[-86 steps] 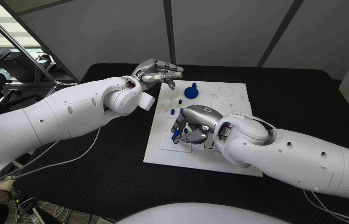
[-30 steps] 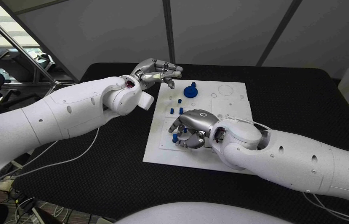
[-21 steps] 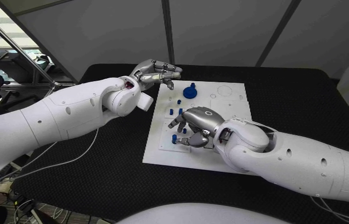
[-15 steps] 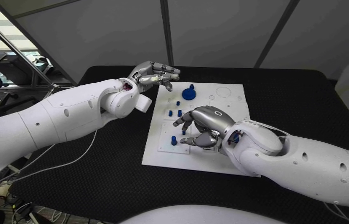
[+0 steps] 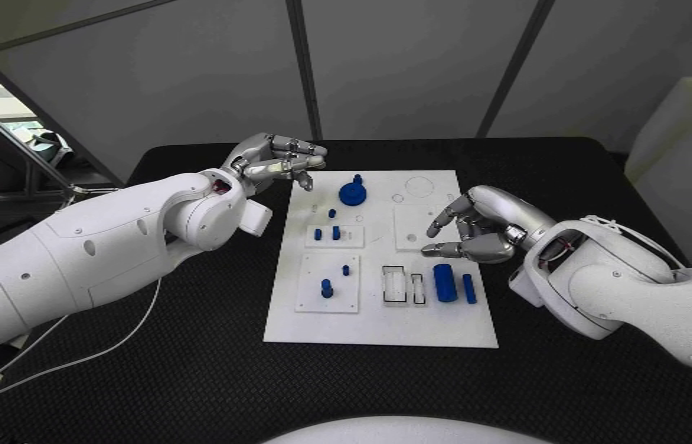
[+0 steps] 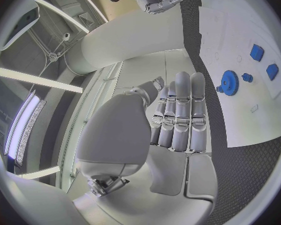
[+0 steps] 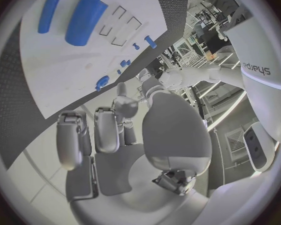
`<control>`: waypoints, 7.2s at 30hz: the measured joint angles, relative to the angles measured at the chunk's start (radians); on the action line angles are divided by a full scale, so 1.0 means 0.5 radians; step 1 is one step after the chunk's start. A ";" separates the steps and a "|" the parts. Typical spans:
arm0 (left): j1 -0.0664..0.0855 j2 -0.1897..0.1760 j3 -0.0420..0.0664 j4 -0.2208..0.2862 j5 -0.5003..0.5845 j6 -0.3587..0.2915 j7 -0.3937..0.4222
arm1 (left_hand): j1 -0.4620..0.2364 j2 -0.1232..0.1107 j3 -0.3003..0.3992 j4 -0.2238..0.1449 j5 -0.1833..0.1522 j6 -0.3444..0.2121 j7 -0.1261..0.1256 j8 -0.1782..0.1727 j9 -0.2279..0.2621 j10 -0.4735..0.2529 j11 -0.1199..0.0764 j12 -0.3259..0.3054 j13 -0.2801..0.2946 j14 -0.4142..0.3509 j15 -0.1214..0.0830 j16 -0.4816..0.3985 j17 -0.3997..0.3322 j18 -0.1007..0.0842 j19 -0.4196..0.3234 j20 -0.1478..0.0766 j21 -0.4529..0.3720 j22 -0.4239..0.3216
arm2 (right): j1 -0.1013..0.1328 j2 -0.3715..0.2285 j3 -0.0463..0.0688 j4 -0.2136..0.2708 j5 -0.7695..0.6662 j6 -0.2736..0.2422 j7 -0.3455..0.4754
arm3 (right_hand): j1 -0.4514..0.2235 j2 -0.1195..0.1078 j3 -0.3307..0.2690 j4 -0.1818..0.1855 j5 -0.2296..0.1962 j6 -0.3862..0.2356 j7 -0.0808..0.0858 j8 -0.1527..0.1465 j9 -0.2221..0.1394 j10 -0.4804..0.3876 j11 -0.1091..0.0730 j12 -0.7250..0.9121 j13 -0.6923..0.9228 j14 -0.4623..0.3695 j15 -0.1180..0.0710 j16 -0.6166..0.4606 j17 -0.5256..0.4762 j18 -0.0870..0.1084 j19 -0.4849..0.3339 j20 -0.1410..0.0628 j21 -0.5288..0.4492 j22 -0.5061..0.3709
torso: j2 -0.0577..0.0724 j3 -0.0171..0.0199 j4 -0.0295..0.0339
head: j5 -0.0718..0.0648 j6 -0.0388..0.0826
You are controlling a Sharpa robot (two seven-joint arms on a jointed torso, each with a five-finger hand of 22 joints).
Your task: Assemble the parts on the task board
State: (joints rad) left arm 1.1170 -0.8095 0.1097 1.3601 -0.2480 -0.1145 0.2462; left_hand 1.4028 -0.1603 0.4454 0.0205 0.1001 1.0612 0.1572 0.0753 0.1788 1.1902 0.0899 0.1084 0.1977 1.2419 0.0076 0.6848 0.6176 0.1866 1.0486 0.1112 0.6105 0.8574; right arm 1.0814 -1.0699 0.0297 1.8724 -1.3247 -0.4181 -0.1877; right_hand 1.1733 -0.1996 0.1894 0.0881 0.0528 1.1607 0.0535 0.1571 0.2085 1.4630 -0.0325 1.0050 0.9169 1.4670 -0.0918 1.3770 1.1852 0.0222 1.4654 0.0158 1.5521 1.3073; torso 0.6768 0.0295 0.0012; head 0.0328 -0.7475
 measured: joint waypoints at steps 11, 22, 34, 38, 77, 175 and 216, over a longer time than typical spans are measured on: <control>0.000 -0.008 -0.011 0.008 0.000 -0.001 0.000 | 0.000 0.000 0.000 0.000 0.000 0.000 0.000 0.000 0.000 0.000 0.000 0.000 0.003 0.000 0.000 0.000 0.000 0.000 0.000 0.000 0.000 0.000 | -0.062 -0.125 -0.006 0.112 -0.049 0.044 -0.396 | 0.003 0.008 -0.195 0.191 0.009 -0.034 -0.011 0.003 0.280 -0.040 0.004 0.453 0.535 0.003 -0.003 0.115 0.212 -0.031 0.000 0.000 0.031 0.000 | -0.005 -0.0008 -0.012 | -0.065 -0.004; -0.001 -0.011 -0.013 0.013 0.000 -0.001 0.000 | 0.000 0.000 0.000 0.000 0.000 0.000 0.000 0.000 0.000 0.000 0.000 0.000 0.002 0.000 0.000 0.000 0.000 0.000 0.000 0.000 0.000 0.000 | -0.132 -0.074 -0.011 0.124 -0.261 0.099 -0.685 | -0.008 -0.003 -0.393 0.389 0.083 -0.063 -0.005 -0.020 0.435 -0.061 0.012 0.460 0.575 0.003 -0.003 0.123 0.229 -0.031 0.000 0.000 0.031 0.000 | -0.005 -0.0023 -0.005 | -0.087 -0.002; -0.001 -0.015 -0.013 0.014 0.000 -0.001 0.000 | 0.000 0.000 0.000 0.000 0.000 0.000 0.000 0.000 -0.001 0.000 0.000 0.000 0.002 0.000 0.000 0.000 0.000 0.000 0.000 0.000 0.000 0.000 | -0.167 -0.013 -0.012 0.076 -0.380 0.165 -0.815 | -0.008 -0.003 -0.444 0.410 0.108 -0.069 -0.011 -0.020 0.487 -0.061 0.012 0.460 0.580 0.003 -0.003 0.123 0.233 -0.030 0.000 0.000 0.031 0.000 | -0.002 -0.0033 -0.003 | -0.076 -0.015; -0.001 -0.015 -0.013 0.015 0.000 -0.001 0.000 | 0.000 0.000 0.000 0.000 0.000 0.000 0.000 0.000 -0.001 0.000 0.000 0.000 0.002 0.000 0.000 0.000 0.000 0.000 0.000 0.000 0.000 0.001 | -0.184 0.007 -0.012 0.063 -0.402 0.189 -0.842 | -0.008 -0.003 -0.449 0.405 0.108 -0.069 -0.011 -0.020 0.492 -0.061 0.012 0.460 0.580 0.003 -0.003 0.123 0.236 -0.030 0.000 0.000 0.031 0.000 | -0.002 -0.0033 -0.003 | -0.072 -0.018; -0.002 -0.023 -0.015 0.018 0.000 0.003 -0.002 | -0.008 0.008 0.000 0.000 -0.010 0.000 0.000 0.000 0.000 0.000 0.000 0.000 0.004 0.000 0.000 0.001 0.001 0.000 0.000 0.000 0.000 -0.002 | -0.242 0.078 -0.011 0.166 -0.318 -0.137 -0.793 | 0.123 0.162 -0.389 0.390 0.474 0.017 -0.046 -0.023 0.615 -0.042 -0.022 0.484 0.649 -0.004 -0.024 0.167 0.245 -0.030 0.000 -0.015 0.031 0.000 | -0.005 -0.0042 -0.005 | -0.068 -0.018; -0.009 -0.022 -0.020 0.017 0.000 0.020 -0.017 | -0.008 0.008 -0.005 0.006 -0.009 0.000 0.000 0.000 0.000 0.000 0.000 0.000 0.007 0.000 0.000 -0.006 0.001 0.000 0.000 0.000 -0.015 -0.006 | -0.235 -0.172 0.001 0.137 -0.223 -0.056 -0.691 | 0.261 0.298 -0.659 0.090 0.364 0.003 -0.039 -0.189 0.823 -0.060 -0.018 0.305 0.609 -0.004 -0.037 0.154 0.246 -0.030 0.000 -0.028 0.031 0.001 | -0.005 -0.0023 -0.013 | -0.113 0.008; -0.025 -0.029 -0.021 0.016 0.000 0.027 -0.018 | -0.008 0.008 -0.005 0.006 -0.009 0.000 0.000 0.000 0.002 0.000 0.000 0.000 0.010 0.000 0.000 -0.006 0.001 0.000 0.000 0.000 -0.015 -0.009 | -0.248 -0.110 0.006 0.035 -0.467 0.264 -0.811 | 0.210 0.358 -0.729 0.089 0.386 0.073 -0.056 -0.182 0.741 -0.057 -0.021 0.278 0.575 -0.004 -0.038 0.146 0.245 -0.029 0.000 -0.028 0.031 0.000 | -0.005 -0.0021 -0.010 | -0.200 -0.014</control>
State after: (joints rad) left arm 1.1047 -0.8239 0.0992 1.3681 -0.2479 -0.1012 0.2373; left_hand 1.3990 -0.1564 0.4427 0.0233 0.0955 1.0612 0.1572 0.0753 0.1796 1.1904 0.0898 0.1084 0.2024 1.2419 0.0076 0.6817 0.6179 0.1865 1.0485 0.1111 0.6028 0.8529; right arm 0.9573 -1.1249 0.0329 1.8899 -1.5583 -0.2861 -0.5935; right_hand 1.2785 -0.0207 -0.1752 0.1325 0.2460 1.1974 0.0257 0.0662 0.5792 1.4346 -0.0430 1.1442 1.2042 1.4650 -0.1106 1.4500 1.3076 0.0075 1.4655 0.0019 1.5677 1.3075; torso 0.6743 0.0285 -0.0037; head -0.0672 -0.7543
